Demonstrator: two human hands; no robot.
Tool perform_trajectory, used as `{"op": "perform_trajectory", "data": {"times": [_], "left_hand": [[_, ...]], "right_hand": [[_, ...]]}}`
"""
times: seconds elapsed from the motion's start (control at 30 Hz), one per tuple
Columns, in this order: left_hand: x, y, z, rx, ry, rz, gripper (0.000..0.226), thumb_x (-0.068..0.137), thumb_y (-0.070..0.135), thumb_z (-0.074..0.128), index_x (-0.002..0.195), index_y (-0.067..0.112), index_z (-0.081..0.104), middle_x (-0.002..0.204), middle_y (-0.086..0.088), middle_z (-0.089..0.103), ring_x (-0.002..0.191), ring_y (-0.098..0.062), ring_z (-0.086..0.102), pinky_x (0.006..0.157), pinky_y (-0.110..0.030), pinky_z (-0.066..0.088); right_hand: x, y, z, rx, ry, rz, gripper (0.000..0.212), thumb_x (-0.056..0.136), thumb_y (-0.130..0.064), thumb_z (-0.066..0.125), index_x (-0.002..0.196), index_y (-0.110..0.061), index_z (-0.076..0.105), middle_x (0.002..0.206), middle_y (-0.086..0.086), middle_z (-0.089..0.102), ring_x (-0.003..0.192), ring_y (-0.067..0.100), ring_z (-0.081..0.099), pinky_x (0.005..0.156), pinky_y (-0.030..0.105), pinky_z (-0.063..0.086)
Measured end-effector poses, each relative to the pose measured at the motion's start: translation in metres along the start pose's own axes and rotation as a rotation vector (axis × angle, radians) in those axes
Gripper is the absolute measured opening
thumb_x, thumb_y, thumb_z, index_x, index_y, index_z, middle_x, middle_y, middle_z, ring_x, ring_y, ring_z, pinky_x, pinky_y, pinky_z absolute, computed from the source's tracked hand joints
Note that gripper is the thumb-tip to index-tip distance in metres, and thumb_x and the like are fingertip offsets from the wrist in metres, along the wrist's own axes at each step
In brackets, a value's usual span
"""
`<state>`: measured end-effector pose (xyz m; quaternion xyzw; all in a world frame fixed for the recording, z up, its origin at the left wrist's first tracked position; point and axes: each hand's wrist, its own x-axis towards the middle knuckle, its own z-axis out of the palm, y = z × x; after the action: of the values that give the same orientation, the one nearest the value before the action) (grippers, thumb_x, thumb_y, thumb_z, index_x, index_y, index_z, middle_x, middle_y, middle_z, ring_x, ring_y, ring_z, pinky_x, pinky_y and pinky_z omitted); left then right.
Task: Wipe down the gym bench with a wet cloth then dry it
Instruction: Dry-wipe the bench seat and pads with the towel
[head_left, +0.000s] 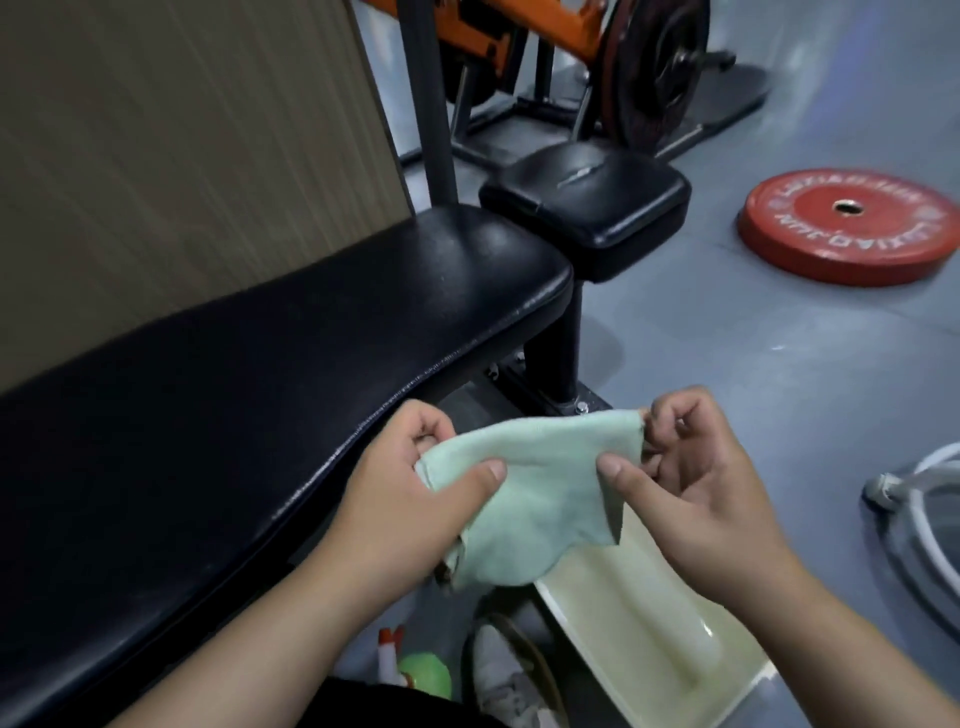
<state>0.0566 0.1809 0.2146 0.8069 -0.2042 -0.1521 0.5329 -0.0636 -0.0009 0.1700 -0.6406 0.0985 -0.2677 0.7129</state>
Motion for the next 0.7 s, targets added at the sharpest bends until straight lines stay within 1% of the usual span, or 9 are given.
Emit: {"op": "perform_trajectory", "data": {"times": [0.07, 0.1, 0.17, 0.27, 0.3, 0.37, 0.47, 0.57, 0.7], "left_hand": [[0.0, 0.018, -0.007, -0.076, 0.075, 0.053, 0.037, 0.077, 0.02, 0.082, 0.08, 0.026, 0.045, 0.068, 0.003, 0.058, 0.058, -0.015, 0.053, 0.055, -0.036, 0.047], [0.001, 0.026, -0.012, -0.097, 0.114, 0.09, 0.039, 0.079, 0.017, 0.081, 0.08, 0.027, 0.043, 0.073, 0.004, 0.062, 0.062, -0.016, 0.057, 0.059, -0.037, 0.05], [0.006, 0.041, -0.019, -0.095, 0.181, 0.164, 0.041, 0.08, 0.016, 0.079, 0.08, 0.026, 0.039, 0.087, 0.006, 0.067, 0.077, -0.017, 0.064, 0.068, -0.039, 0.055], [0.019, 0.058, -0.025, -0.067, 0.254, 0.239, 0.038, 0.083, 0.013, 0.075, 0.077, 0.02, 0.038, 0.095, 0.013, 0.068, 0.089, -0.011, 0.064, 0.077, -0.033, 0.053], [0.025, 0.062, -0.025, -0.056, 0.272, 0.245, 0.038, 0.083, 0.012, 0.074, 0.076, 0.019, 0.037, 0.094, 0.015, 0.067, 0.087, -0.008, 0.062, 0.076, -0.028, 0.051], [0.04, 0.07, -0.026, -0.074, 0.276, 0.22, 0.034, 0.083, 0.006, 0.069, 0.077, 0.015, 0.037, 0.091, 0.014, 0.065, 0.073, -0.007, 0.057, 0.064, -0.019, 0.047], [0.071, 0.078, -0.027, -0.115, 0.215, 0.117, 0.022, 0.079, 0.005, 0.061, 0.076, 0.017, 0.042, 0.085, 0.003, 0.064, 0.061, -0.01, 0.048, 0.052, -0.023, 0.041], [0.108, 0.081, -0.026, 0.006, 0.181, 0.107, 0.015, 0.084, 0.012, 0.062, 0.079, 0.027, 0.058, 0.079, 0.008, 0.056, 0.062, -0.005, 0.046, 0.054, -0.017, 0.037], [0.158, 0.074, -0.02, 0.157, 0.139, 0.139, 0.017, 0.094, 0.015, 0.059, 0.103, 0.025, 0.07, 0.118, 0.014, 0.053, 0.106, -0.001, 0.054, 0.072, 0.006, 0.03]], "right_hand": [[0.008, -0.018, 0.012, -0.098, 0.089, -0.108, 0.034, 0.086, 0.004, 0.065, 0.074, -0.02, 0.043, 0.064, 0.001, 0.038, 0.054, 0.017, 0.035, 0.049, 0.03, 0.032], [0.013, -0.026, 0.016, -0.139, 0.109, -0.143, 0.033, 0.086, 0.0, 0.066, 0.071, -0.02, 0.046, 0.065, 0.007, 0.04, 0.056, 0.027, 0.036, 0.052, 0.038, 0.032], [0.026, -0.04, 0.023, -0.172, 0.101, -0.189, 0.028, 0.089, -0.001, 0.063, 0.073, -0.022, 0.055, 0.074, 0.01, 0.051, 0.063, 0.035, 0.044, 0.055, 0.042, 0.036], [0.051, -0.06, 0.031, -0.382, 0.042, -0.274, 0.028, 0.093, 0.005, 0.057, 0.091, -0.022, 0.067, 0.086, -0.005, 0.061, 0.067, 0.007, 0.054, 0.065, 0.017, 0.04], [0.06, -0.066, 0.034, -0.465, 0.041, -0.308, 0.027, 0.094, 0.004, 0.057, 0.098, -0.02, 0.068, 0.091, -0.006, 0.062, 0.071, 0.005, 0.055, 0.068, 0.012, 0.038], [0.08, -0.077, 0.038, -0.613, 0.07, -0.324, 0.025, 0.092, 0.0, 0.06, 0.107, -0.02, 0.066, 0.099, -0.008, 0.061, 0.08, 0.001, 0.057, 0.072, 0.006, 0.037], [0.115, -0.088, 0.044, -0.789, 0.037, -0.196, 0.042, 0.085, -0.028, 0.072, 0.123, -0.03, 0.054, 0.118, -0.016, 0.051, 0.106, -0.007, 0.05, 0.084, 0.001, 0.032], [0.153, -0.09, 0.049, -1.055, -0.005, -0.136, 0.074, 0.079, -0.052, 0.07, 0.14, -0.028, 0.038, 0.134, -0.012, 0.038, 0.116, 0.002, 0.043, 0.09, 0.019, 0.034], [0.202, -0.078, 0.053, -1.295, -0.071, -0.124, 0.074, 0.083, -0.06, 0.06, 0.141, -0.023, 0.032, 0.128, -0.002, 0.034, 0.109, 0.025, 0.053, 0.077, 0.032, 0.041]]}}
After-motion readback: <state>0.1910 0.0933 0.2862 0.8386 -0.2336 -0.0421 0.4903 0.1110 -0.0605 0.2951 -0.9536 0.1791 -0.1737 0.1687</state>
